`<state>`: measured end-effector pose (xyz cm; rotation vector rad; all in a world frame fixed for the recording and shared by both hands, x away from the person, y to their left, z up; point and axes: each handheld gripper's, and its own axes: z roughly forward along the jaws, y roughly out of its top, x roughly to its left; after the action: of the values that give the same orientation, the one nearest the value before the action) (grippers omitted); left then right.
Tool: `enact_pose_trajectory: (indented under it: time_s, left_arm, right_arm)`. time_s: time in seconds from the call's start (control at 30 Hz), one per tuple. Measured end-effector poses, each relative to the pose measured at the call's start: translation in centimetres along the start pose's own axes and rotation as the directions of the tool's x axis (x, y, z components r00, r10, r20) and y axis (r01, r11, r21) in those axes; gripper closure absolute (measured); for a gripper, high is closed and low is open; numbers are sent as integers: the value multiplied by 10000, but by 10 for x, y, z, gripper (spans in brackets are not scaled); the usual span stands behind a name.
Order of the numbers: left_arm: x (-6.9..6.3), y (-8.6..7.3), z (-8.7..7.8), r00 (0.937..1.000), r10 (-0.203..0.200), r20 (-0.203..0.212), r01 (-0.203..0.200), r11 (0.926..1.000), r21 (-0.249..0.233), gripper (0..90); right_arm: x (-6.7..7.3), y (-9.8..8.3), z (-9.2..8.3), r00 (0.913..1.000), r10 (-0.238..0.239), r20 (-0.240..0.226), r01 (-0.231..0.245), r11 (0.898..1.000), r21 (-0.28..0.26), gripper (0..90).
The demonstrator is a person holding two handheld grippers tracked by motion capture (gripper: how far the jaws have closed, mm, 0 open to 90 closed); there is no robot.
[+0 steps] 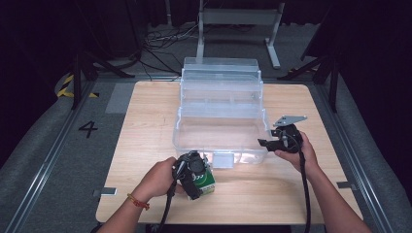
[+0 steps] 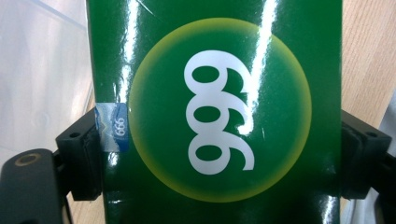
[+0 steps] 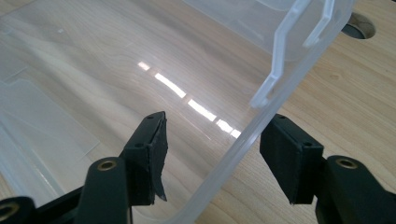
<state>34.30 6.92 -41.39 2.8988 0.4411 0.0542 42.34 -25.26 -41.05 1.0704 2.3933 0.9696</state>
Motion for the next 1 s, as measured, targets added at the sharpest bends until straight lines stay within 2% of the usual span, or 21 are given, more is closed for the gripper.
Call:
enact_pose_trajectory:
  time_s: [0.2,0.23,0.33,0.4,0.5,0.57,0.67,0.7,0.8,0.9,1.0]
  left_arm:
    - [-3,1,-1,9983,571,-74,-572,9983,-84,157]
    - [-2,0,-1,9976,688,-23,-689,9975,-171,159]
    - [-4,-4,-2,9968,797,-57,-798,9966,-223,160]
    - [-4,-8,-3,9959,907,-39,-907,9956,-241,161]
    - [-3,-13,-3,9967,811,38,-808,9953,-543,162]
    - [-3,-14,-3,9967,811,93,-804,9951,-573,162]
    - [-2,-16,-3,9963,842,146,-830,9942,-676,161]
    - [-2,-17,-4,9962,865,125,-853,9937,-731,161]
    - [-4,-18,-5,9948,1014,139,-1003,9929,-644,160]
    - [-3,-19,-6,9967,774,230,-752,9936,-839,160]
    - [-2,-19,-10,9962,863,122,-850,9928,-838,160]
  right_arm:
    - [1,3,2,9999,16,-118,-16,10000,11,419]
    - [0,2,1,9997,60,-254,-62,10000,-53,382]
    - [0,1,-3,9998,-43,-179,38,9996,-276,330]
    - [0,0,-10,9996,-167,-222,157,9988,-457,321]
    - [0,-4,-23,9994,-299,-183,282,9959,-860,306]
    - [-1,-6,-28,9994,-328,-150,311,9943,-1024,298]
    - [-4,-18,-46,9986,-400,-343,334,9840,-1753,288]
    - [-5,-23,-53,9986,-464,-255,407,9804,-1928,277]
    - [-10,-38,-65,9978,-600,-287,535,9805,-1893,274]
    - [-14,-61,-68,9967,-807,-47,794,9882,-1313,266]
    - [-17,-84,-64,9969,-777,150,784,9950,-619,249]
